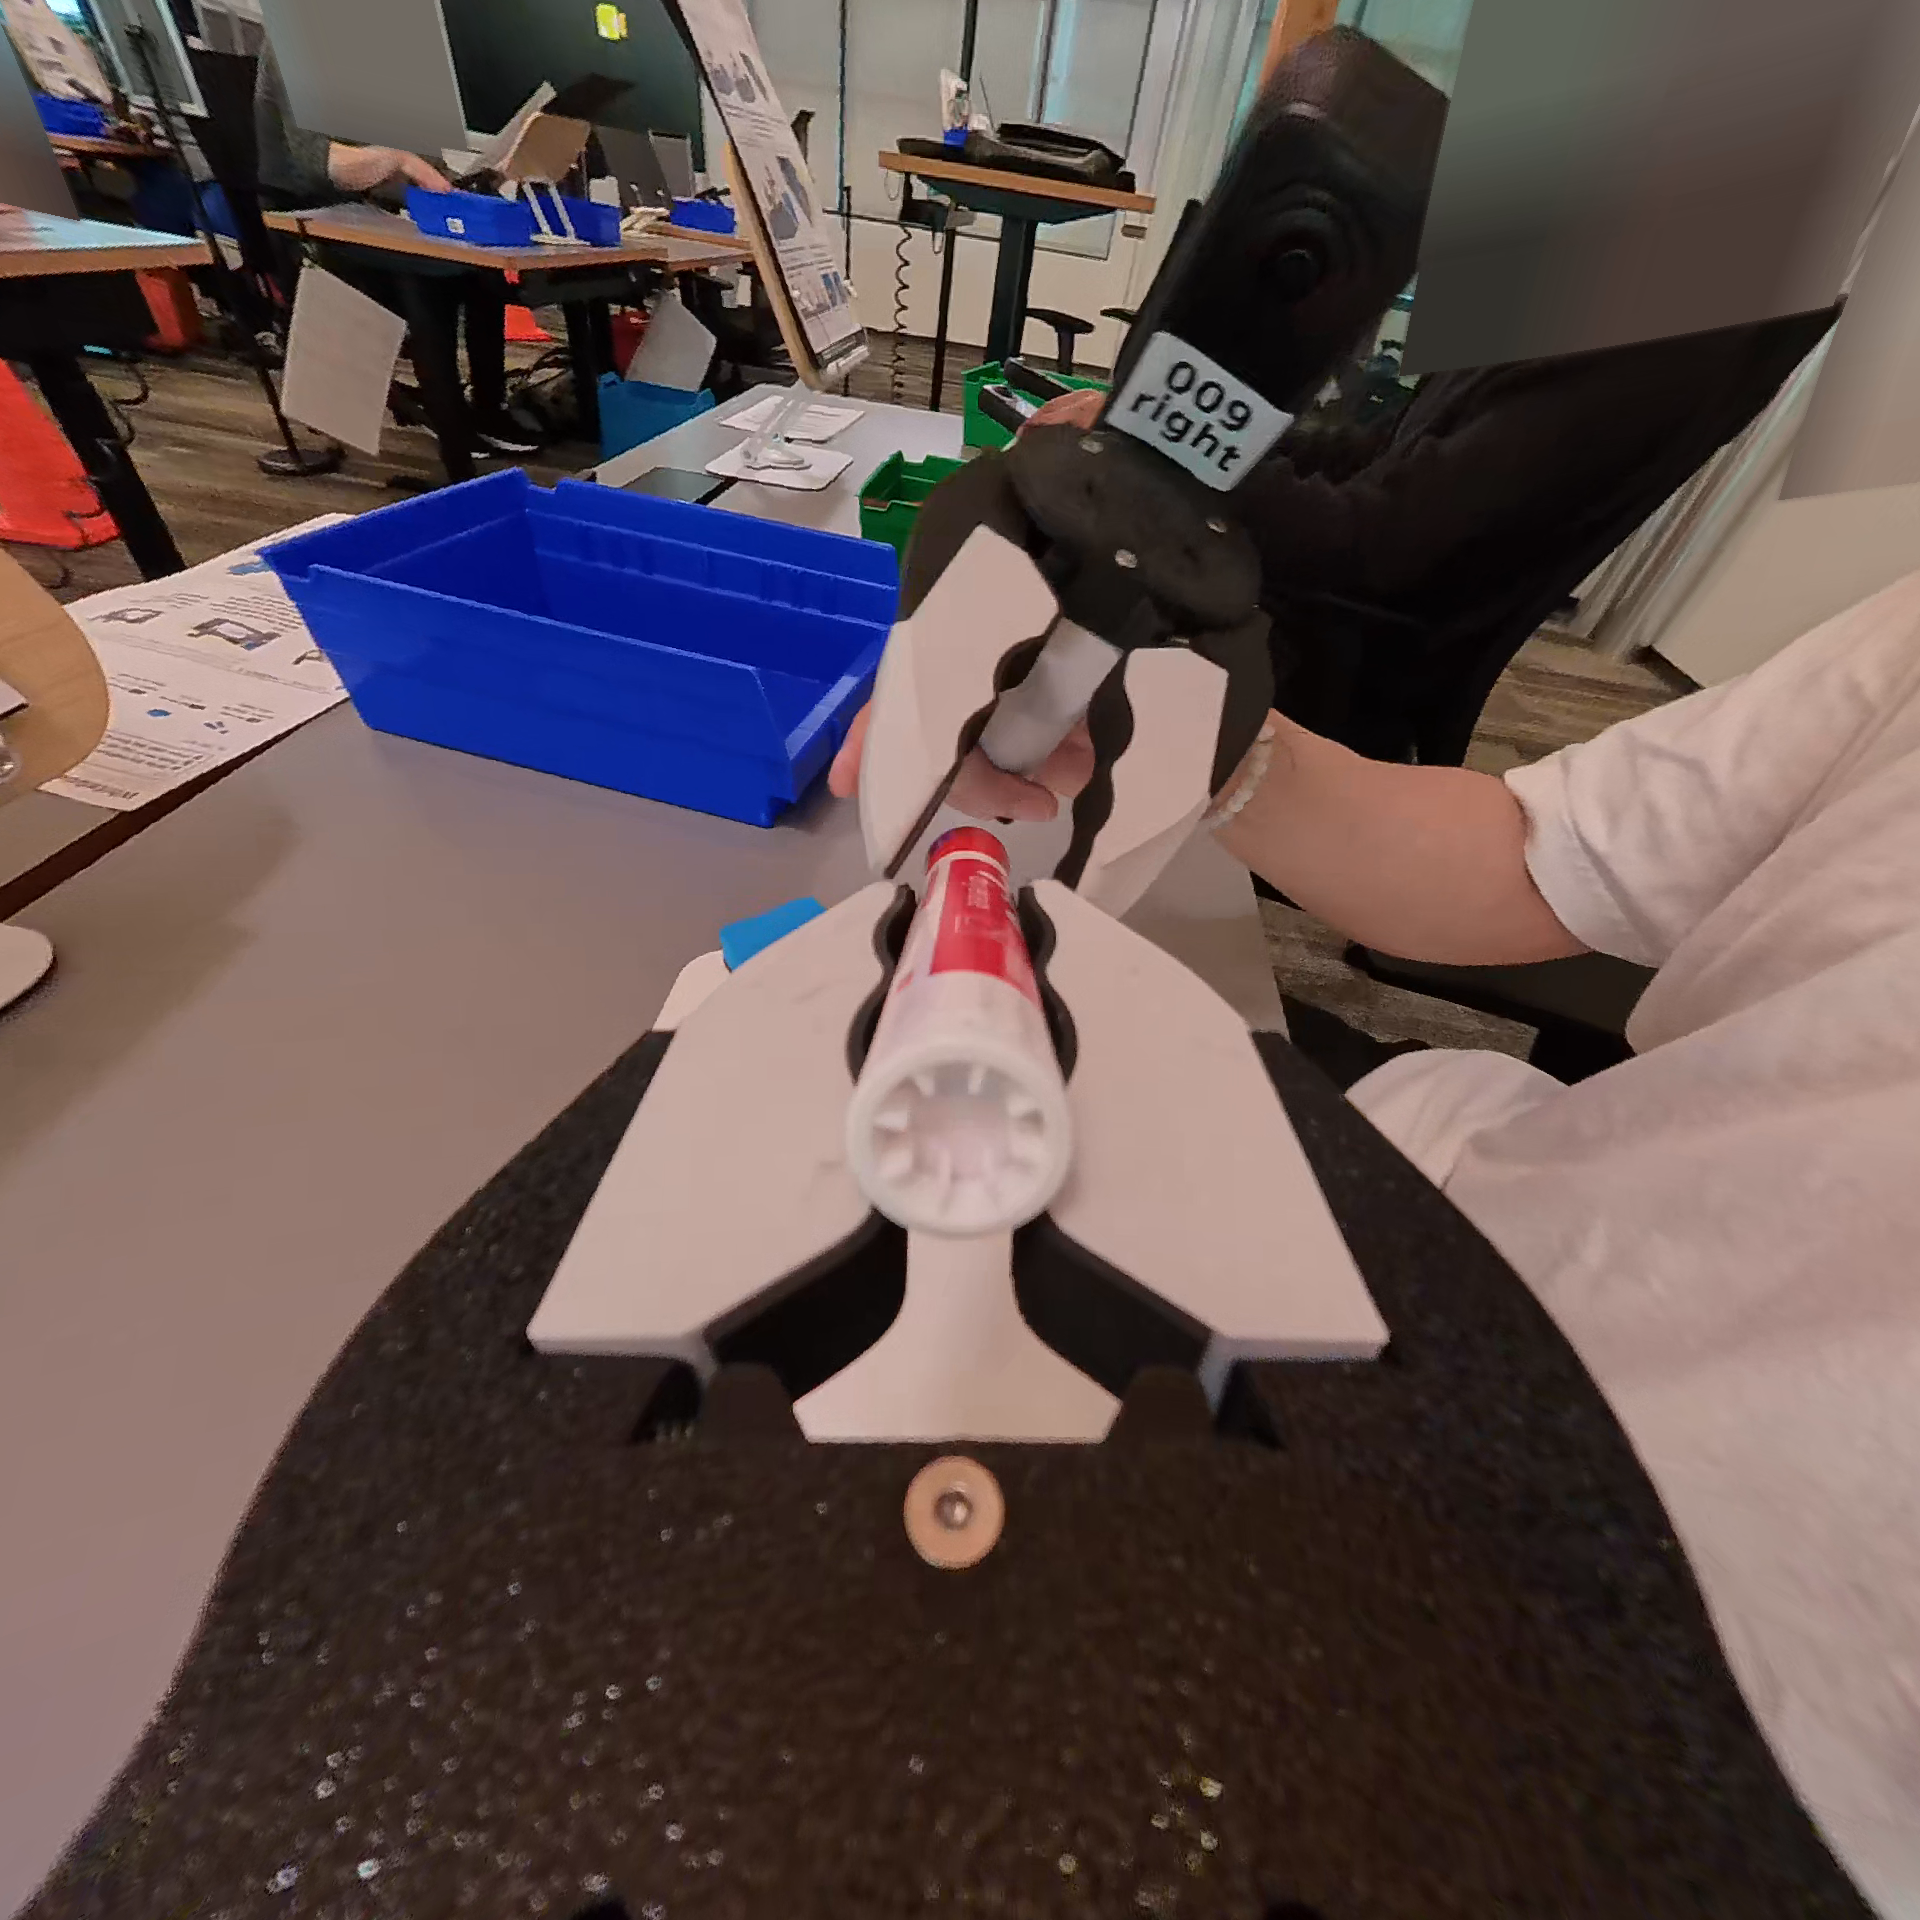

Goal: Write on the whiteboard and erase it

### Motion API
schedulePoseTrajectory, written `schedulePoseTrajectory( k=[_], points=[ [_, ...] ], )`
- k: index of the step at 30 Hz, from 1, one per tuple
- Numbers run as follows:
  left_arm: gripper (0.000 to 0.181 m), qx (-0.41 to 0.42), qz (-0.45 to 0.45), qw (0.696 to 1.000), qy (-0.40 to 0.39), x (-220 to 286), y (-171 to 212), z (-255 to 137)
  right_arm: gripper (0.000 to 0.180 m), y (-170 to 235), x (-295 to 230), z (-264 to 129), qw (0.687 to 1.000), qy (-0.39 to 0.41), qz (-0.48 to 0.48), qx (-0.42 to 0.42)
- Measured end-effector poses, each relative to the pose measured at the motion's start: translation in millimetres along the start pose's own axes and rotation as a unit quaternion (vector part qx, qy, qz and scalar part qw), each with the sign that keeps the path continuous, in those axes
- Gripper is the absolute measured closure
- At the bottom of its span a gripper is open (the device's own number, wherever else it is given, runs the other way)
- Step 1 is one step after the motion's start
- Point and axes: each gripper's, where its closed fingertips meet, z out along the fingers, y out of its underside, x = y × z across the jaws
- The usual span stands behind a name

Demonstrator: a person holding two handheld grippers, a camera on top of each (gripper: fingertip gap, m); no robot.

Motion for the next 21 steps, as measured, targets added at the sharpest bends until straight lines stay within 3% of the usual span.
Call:
schedulePoseTrajectory(
  k=[1,2,10,13,17,18,21],
  points=[
    [0.162,0.001,0.003,1.000,0.004,1.4,-0.4,0.6,0.151,2.7,-0.9,1.1,1.000,-0.006,0.012,-0.006],
    [0.162,0.000,0.005,1.000,0.006,2.1,-0.4,1.3,0.159,6.1,-0.6,1.9,1.000,-0.011,0.021,-0.019],
    [0.162,-0.001,-0.008,1.000,0.015,1.9,5.5,5.4,0.160,15.4,-3.8,-0.4,0.994,-0.024,0.062,-0.085],
    [0.162,0.001,-0.021,1.000,-0.015,-5.0,7.4,7.5,0.160,22.6,8.5,0.8,0.984,0.070,-0.064,-0.148],
    [0.162,0.035,-0.124,0.992,-0.017,-17.7,13.0,12.0,0.160,32.8,21.7,-1.7,0.918,0.192,-0.249,-0.240],
    [0.162,0.036,-0.139,0.990,-0.014,-20.5,17.0,13.1,0.160,39.1,20.7,-0.4,0.920,0.187,-0.236,-0.251],
    [0.162,0.028,-0.124,0.992,-0.012,-20.1,28.0,14.4,0.160,46.0,8.0,2.9,0.974,0.107,-0.088,-0.181]
  ],
)
